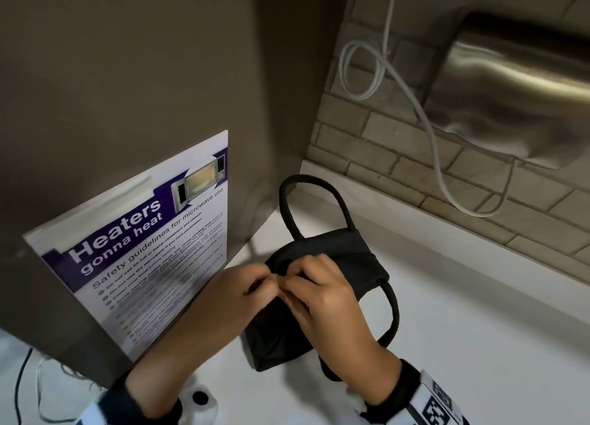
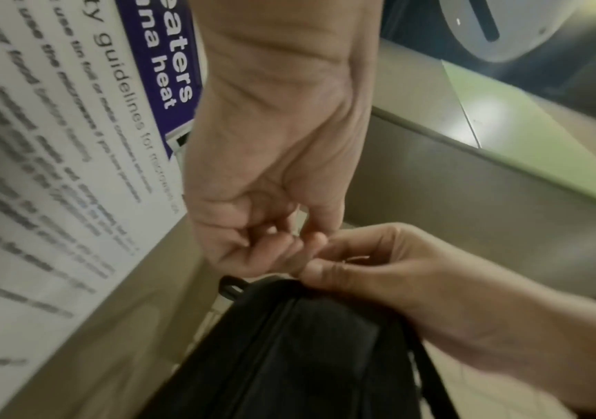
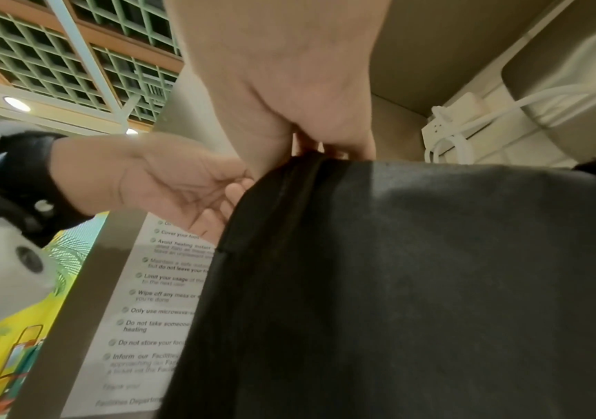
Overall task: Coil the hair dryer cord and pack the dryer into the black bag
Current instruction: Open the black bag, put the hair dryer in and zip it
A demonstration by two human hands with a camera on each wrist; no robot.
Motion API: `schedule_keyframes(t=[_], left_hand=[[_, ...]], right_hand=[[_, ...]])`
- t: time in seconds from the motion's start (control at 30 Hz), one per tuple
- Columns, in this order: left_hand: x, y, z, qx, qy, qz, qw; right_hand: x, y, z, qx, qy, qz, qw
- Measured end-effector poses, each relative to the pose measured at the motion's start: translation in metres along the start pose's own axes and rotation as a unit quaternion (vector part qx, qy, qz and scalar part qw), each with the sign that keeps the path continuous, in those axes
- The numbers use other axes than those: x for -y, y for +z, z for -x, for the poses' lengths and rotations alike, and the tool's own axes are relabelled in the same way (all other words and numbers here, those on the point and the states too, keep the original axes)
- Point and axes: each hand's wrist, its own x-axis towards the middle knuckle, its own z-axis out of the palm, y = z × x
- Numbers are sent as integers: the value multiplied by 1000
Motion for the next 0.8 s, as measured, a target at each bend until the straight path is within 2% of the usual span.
schedule_keyframes(t=[0.07,0.1,0.23,0.4,0.5,0.67,0.8], left_hand=[[6,1,1,-7,15,13,1000],[10,1,2,-15,43,-1,999],[19,8,4,-35,93,-72,992],[18,28,5,-71,57,-99,991],[13,29,7,-85,48,-119,988],[11,24,4,-77,65,-138,985],[21,17,9,-62,48,-178,981]], right_hand=[[-4,-1,2,15,21,-31,999],[-5,0,3,16,34,-45,998],[-8,-1,2,-20,81,-92,992],[6,2,9,-2,25,-43,999],[2,-3,10,-21,13,6,1000],[-14,-16,2,-46,65,6,997],[-63,-38,-6,-76,152,8,985]])
